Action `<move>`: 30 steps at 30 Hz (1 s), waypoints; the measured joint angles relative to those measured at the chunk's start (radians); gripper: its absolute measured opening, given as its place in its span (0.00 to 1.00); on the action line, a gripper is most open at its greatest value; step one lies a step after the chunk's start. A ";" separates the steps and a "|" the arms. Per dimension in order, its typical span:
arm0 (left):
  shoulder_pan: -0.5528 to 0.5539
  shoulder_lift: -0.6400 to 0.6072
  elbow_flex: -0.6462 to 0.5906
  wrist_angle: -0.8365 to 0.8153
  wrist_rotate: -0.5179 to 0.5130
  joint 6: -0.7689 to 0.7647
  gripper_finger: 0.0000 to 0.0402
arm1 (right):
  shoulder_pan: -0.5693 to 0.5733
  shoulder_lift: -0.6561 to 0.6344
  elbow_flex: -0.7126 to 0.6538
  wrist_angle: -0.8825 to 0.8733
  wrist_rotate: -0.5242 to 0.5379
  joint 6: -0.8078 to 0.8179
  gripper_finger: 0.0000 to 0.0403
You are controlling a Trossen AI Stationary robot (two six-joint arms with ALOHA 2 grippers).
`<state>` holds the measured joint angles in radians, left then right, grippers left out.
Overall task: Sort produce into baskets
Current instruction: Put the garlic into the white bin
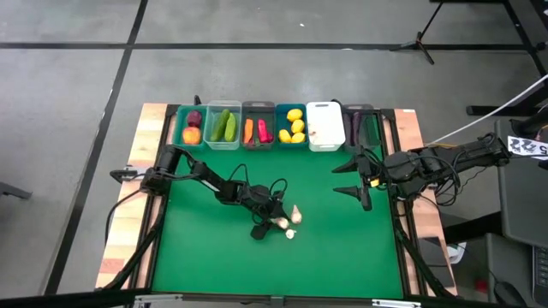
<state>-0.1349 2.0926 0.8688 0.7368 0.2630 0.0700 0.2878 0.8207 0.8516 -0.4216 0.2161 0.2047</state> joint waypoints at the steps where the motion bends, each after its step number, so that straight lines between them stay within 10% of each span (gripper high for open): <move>1: 0.000 0.000 0.000 0.000 0.000 -0.001 0.46 | 0.000 0.000 0.000 0.000 0.000 0.000 0.67; 30: 0.000 -0.124 0.090 -0.011 -0.149 -0.150 0.40 | 0.000 0.000 0.000 0.002 0.000 -0.001 0.67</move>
<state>-0.1348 1.9682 0.9590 0.7260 0.1142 -0.0799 0.2878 0.8207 0.8516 -0.4199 0.2161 0.2039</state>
